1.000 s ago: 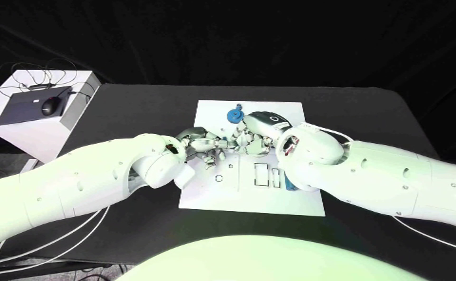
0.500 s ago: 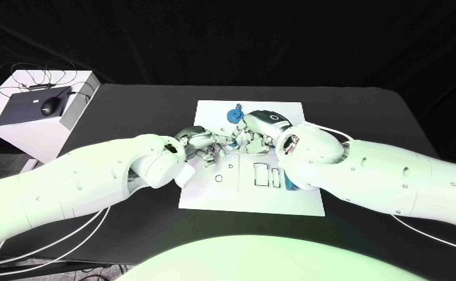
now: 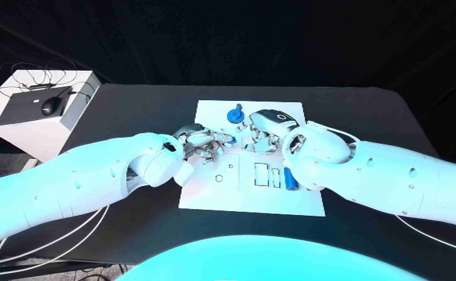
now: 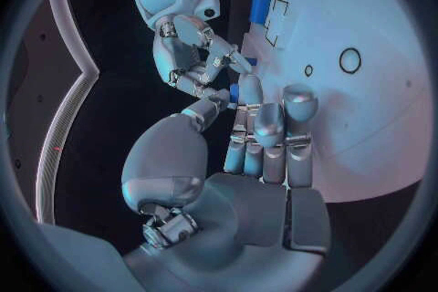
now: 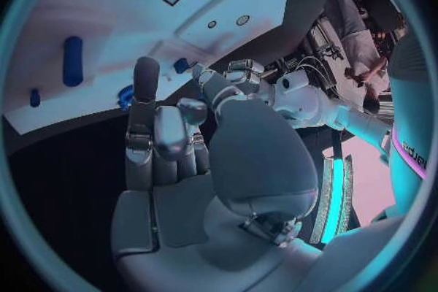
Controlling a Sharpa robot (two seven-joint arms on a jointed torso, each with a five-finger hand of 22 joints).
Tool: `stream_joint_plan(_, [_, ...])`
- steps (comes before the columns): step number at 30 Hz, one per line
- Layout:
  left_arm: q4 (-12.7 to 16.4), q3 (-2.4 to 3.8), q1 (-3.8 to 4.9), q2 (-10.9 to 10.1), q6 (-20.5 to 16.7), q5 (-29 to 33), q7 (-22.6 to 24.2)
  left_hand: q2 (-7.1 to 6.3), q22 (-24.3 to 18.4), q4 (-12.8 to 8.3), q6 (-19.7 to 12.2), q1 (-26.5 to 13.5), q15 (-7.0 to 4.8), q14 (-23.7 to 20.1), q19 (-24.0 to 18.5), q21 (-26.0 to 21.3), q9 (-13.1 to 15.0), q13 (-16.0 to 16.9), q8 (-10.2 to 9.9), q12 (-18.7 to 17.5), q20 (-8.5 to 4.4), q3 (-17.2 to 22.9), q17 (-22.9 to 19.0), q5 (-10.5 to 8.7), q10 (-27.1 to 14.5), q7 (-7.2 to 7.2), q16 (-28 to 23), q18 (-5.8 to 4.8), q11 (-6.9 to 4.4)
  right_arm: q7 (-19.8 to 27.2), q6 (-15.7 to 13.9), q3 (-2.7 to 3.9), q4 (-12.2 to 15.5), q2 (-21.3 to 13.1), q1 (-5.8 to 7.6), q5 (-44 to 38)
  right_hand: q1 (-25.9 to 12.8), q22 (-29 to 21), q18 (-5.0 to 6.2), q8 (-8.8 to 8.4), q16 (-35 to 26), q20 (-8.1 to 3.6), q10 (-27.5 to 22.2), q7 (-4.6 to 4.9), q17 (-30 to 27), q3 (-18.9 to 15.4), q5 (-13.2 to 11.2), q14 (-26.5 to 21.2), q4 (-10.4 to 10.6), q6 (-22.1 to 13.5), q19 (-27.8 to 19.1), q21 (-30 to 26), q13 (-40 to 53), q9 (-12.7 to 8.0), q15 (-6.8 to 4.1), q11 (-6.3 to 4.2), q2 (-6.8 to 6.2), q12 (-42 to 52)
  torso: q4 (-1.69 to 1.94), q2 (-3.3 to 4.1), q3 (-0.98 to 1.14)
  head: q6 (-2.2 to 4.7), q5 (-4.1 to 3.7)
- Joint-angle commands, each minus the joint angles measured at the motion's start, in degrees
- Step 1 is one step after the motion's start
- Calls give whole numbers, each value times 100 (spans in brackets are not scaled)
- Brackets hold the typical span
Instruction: Assemble the parts on the task board
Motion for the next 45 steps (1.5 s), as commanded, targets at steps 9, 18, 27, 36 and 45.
stream_joint_plan(9, [-140, 2, 256, -103, 200, -1208, -561, -286, 487, -930, 268, -25, -50, 264, 176, 480, 30, 49, 119, 38, -125, 968, 301, 765, 368, -124, 279, -43, -234, 1364, -745, 56, -37, -681, 253, 2016, 90, -14, 28, -5, -128, 13, -147, 252, -161, 32, 202, -103, -210, 172, -44, -3, -191, 12, -7, -13, 160, -167, -7, -8, 6, 0, 20])
stream_joint_plan(18, [-238, -2, 771, -190, 825, -2154, -1739, -358, 505, -926, 294, -43, -62, 287, 204, 617, 49, 76, 153, 38, -167, 1030, 396, 1023, 406, -125, 340, -94, -248, 2953, -577, 66, -413, -1194, 701, 4943, 84, -538, -230, 9, -1730, 196, -1203, 265, -1524, -392, 512, -1315, -510, 389, -1337, -72, -1410, 11, 144, 81, 482, -1607, -17, -41, 42, 0, 29])
stream_joint_plan(27, [-430, -30, 1131, -50, 1238, -3182, -2556, -383, 496, -932, 291, -11, -63, 315, 203, 652, 71, 106, 183, 45, -184, 994, 475, 1243, 424, -109, 402, -132, -259, 3426, -555, 76, -995, -1348, 892, 6014, 151, -2286, -558, 72, -3530, 556, -1738, 396, -3306, -511, 569, -1994, -651, -10, -2697, -74, -3492, 12, 525, 435, 732, -2916, -33, -75, 83, 0, 56])
stream_joint_plan(36, [-711, -314, 1328, 297, 1258, -3976, -2716, -356, 488, -941, 257, -18, -71, 318, 213, 665, 104, 155, 234, 89, -203, 980, 492, 1333, 404, -96, 419, -155, -263, 3760, -292, 89, -1463, -1213, 978, 6646, -57, -4562, -610, -4, -5510, 987, -1546, 421, -5557, -345, 466, -1894, -703, -57, -3275, -68, -5868, -8, 889, 659, 681, -4205, -26, -96, 102, 0, 68])
stream_joint_plan(45, [-793, -550, 1350, 607, 1080, -4131, -2734, -341, 506, -938, 214, -50, -75, 332, 233, 732, 150, 178, 314, 145, -208, 952, 517, 1337, 400, -107, 461, -169, -271, 3850, -204, 88, -1721, -993, 996, 6828, -10, -6012, -552, -19, -6206, 1110, -1521, 462, -6031, -488, 393, -1660, -629, -255, -3146, -30, -5872, -19, 979, 732, 653, -4637, -19, -99, 98, 0, 53])
